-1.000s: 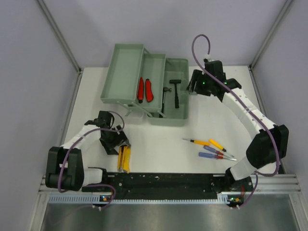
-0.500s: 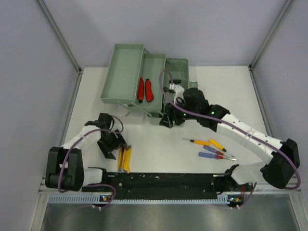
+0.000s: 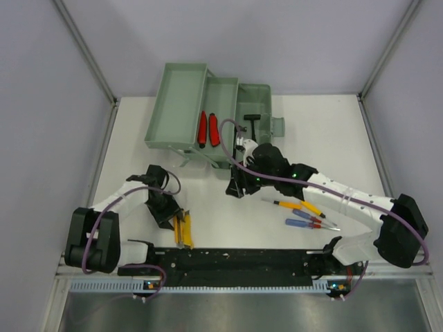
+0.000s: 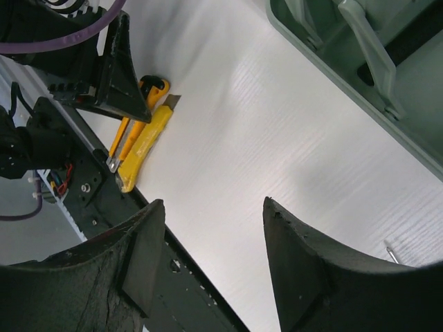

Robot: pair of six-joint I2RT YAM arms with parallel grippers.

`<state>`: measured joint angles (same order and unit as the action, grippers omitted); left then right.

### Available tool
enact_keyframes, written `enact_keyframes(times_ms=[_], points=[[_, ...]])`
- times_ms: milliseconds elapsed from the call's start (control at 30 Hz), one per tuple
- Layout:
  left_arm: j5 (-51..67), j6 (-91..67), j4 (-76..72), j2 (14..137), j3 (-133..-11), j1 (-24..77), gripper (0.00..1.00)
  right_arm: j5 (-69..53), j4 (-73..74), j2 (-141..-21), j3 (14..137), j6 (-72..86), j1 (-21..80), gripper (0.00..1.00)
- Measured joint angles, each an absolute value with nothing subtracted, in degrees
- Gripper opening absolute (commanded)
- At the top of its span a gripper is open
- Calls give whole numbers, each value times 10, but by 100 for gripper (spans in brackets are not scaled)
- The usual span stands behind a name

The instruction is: Pack the tool kit

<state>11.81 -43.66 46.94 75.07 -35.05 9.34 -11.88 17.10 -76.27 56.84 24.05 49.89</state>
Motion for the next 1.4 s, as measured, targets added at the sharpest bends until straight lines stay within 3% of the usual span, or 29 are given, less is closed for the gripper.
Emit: enact_keyframes(times_ms=[200, 467, 767, 1000, 1167, 1267, 1400], points=[[159, -501, 442, 743, -328, 118, 41, -116, 166, -767, 558, 240, 500, 57], [164, -570, 415, 732, -318, 140, 43, -85, 163, -787, 558, 224, 550, 59], [37, -542, 452, 731, -353, 140, 40, -1, 172, -861, 562, 191, 666, 61], [-19, -505, 462, 738, -359, 136, 58, 44, 157, -953, 600, 191, 711, 61], [-11, -486, 460, 752, -367, 129, 61, 83, 147, -995, 639, 191, 733, 61], [-3, -476, 461, 760, -371, 123, 55, 107, 140, -1010, 658, 191, 752, 61], [11, -455, 467, 772, -374, 102, 37, 130, 124, -1027, 667, 194, 782, 61]])
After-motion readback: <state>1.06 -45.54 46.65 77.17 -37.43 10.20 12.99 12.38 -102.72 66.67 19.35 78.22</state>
